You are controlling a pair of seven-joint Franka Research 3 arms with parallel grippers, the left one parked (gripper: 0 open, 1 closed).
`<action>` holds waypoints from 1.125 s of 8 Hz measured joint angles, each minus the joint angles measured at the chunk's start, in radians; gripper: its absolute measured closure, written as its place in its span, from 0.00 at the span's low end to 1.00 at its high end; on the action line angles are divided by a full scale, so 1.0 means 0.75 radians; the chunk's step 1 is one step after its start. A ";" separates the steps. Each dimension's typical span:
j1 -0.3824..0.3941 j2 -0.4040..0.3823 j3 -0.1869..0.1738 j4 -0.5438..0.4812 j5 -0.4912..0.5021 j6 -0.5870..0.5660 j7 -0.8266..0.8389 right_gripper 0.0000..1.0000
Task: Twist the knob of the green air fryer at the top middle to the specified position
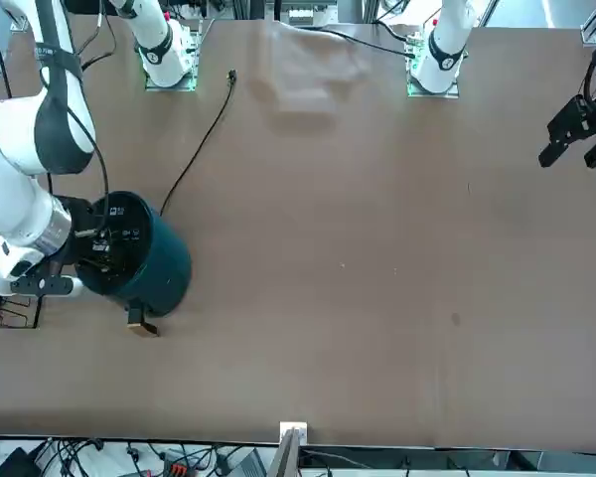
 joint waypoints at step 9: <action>-0.001 -0.004 -0.002 0.009 -0.001 -0.042 0.000 0.54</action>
